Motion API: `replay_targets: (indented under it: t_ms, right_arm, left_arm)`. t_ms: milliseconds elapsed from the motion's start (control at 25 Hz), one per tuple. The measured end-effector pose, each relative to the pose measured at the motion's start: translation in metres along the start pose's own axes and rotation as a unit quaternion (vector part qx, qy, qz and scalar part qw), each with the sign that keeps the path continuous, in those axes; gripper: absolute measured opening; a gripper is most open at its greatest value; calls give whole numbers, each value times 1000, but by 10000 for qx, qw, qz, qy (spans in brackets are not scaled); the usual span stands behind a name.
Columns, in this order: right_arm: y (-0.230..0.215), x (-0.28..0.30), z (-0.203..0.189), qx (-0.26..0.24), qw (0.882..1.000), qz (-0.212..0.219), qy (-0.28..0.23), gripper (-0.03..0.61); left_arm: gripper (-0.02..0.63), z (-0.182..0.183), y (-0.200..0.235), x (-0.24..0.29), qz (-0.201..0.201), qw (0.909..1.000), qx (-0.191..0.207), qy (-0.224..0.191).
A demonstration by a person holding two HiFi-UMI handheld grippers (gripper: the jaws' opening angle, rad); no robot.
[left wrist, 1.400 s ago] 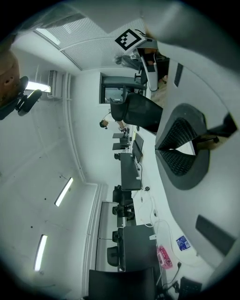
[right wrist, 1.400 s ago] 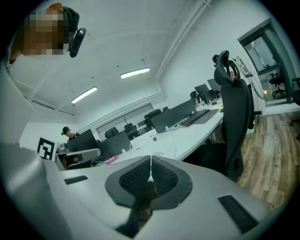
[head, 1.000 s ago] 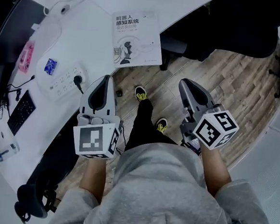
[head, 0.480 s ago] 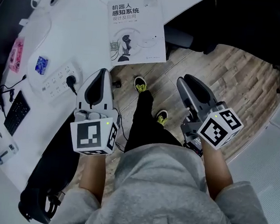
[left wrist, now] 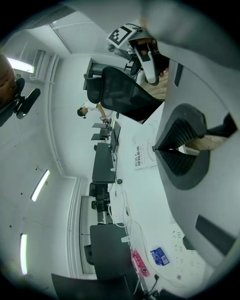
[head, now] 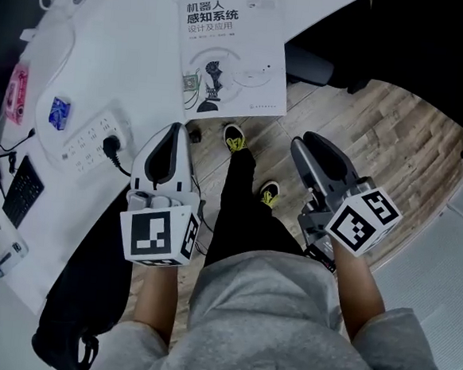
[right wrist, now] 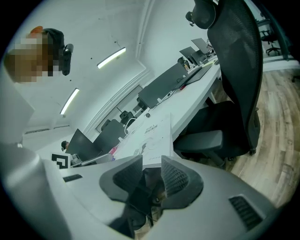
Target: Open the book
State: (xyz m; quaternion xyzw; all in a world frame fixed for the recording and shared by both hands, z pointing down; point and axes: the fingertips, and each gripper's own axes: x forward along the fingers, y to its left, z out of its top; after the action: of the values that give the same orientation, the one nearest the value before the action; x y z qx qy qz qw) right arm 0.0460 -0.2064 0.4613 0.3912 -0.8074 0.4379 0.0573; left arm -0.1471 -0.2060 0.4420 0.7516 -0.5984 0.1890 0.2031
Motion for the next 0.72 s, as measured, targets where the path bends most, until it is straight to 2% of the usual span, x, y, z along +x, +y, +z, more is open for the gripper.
replay_targets:
  t_ms: [400,720]
  right_arm:
    - [-20,36,-17,242,9995,25,197,130]
    - [-31,58,-26,711,9971,89,268,133]
  left_arm:
    - [11,-32,14,24,-26,9994,-229,268]
    - [11,-50,22,42,-50,9982,-405,442]
